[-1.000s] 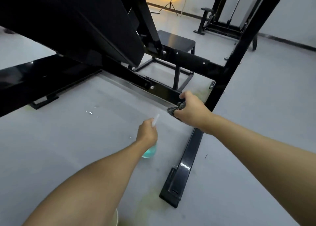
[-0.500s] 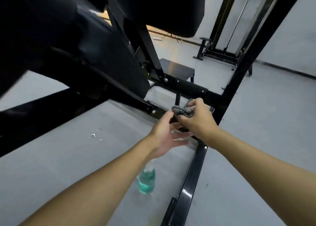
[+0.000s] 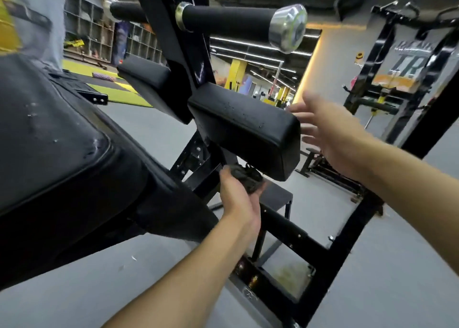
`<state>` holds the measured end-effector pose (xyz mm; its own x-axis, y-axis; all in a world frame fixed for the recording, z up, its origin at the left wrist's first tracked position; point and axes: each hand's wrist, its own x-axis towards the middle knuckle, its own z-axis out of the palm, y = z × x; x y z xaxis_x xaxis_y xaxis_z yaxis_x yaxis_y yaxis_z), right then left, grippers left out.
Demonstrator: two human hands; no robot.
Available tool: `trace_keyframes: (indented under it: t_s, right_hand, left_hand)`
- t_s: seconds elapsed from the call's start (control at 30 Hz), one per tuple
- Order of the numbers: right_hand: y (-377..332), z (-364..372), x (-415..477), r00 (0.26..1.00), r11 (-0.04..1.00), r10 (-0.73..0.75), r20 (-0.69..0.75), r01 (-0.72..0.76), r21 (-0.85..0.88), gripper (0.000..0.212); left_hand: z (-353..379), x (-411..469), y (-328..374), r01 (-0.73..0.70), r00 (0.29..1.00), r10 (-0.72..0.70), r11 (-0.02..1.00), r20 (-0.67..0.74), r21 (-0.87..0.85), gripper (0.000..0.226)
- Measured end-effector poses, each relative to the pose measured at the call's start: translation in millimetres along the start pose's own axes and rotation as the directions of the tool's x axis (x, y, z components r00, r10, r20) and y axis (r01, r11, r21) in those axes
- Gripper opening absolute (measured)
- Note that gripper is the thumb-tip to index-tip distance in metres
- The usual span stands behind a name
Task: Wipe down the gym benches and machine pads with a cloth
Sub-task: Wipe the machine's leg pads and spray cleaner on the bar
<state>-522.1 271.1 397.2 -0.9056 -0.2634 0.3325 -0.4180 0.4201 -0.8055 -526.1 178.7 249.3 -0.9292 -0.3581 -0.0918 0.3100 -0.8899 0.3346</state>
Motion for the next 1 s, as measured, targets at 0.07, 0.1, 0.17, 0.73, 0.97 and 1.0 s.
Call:
trace_keyframes:
  t_s: [0.07,0.1,0.17,0.73,0.97,1.0]
  right_hand:
    - [-20.2,9.7,19.1,0.977,0.994,0.010,0.214,0.014,-0.109,0.055]
    - [-26.9,15.6,24.2,0.953,0.983,0.023,0.302,0.035,-0.183,0.057]
    - [-32.4,23.6,29.5,0.924,0.955,0.030,0.382,0.087,-0.285,0.046]
    - [-34.2,18.3,28.1,0.825,0.844,-0.135,0.549,0.386,-0.372,0.038]
    - [-28.6,37.9,15.6,0.782,0.433,-0.483,0.395,0.605,-0.668,0.031]
    - [-27.2,38.4,13.9,0.790,0.449,-0.482,0.379,0.595,-0.667,0.031]
  left_hand:
    - [4.7,13.7,-5.3,-0.194,0.981,0.195,0.978,-0.004,0.075,0.033]
    - [7.1,19.2,-6.1,-0.286,0.957,0.289,0.950,-0.010,0.126,0.039]
    - [10.9,30.5,-2.6,-0.356,0.918,0.385,0.905,-0.092,0.234,0.047]
    - [19.8,48.2,21.1,-0.464,0.784,0.592,0.759,-0.188,0.456,0.011]
    - [19.3,45.1,21.7,-0.496,0.776,0.600,0.770,-0.192,0.402,0.013]
    - [17.5,49.0,18.6,-0.504,0.774,0.601,0.776,-0.199,0.380,0.018]
